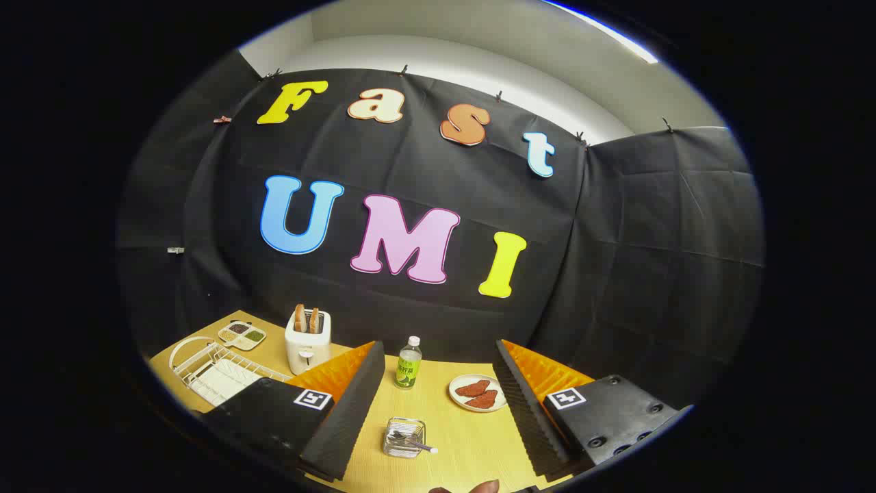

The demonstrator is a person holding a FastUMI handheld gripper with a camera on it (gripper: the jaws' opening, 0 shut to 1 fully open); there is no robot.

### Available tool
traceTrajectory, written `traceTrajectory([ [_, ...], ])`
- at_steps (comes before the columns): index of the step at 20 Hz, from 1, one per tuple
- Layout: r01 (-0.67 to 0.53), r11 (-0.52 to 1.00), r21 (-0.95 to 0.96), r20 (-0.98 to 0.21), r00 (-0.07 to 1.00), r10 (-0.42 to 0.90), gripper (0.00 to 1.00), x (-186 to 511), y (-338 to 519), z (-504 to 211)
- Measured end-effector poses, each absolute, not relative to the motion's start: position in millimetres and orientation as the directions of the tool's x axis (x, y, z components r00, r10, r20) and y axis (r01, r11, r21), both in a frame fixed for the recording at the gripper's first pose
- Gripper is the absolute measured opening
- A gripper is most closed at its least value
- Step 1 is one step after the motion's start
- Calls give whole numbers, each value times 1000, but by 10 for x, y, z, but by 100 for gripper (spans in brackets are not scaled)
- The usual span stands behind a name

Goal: Take the plate from the dish rack, then take the spoon from the basket and place it into the plate.

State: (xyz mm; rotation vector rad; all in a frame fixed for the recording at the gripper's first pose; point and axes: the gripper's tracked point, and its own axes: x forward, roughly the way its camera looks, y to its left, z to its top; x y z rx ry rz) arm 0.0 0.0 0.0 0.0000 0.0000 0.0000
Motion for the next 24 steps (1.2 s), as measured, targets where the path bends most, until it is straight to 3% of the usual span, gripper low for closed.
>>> traceTrajectory([
  [18,-4,1000,17,-16,1000,4,98,16,59,-35],
  [24,-67,997,22,-108,992,69,98,175,409,-229],
])
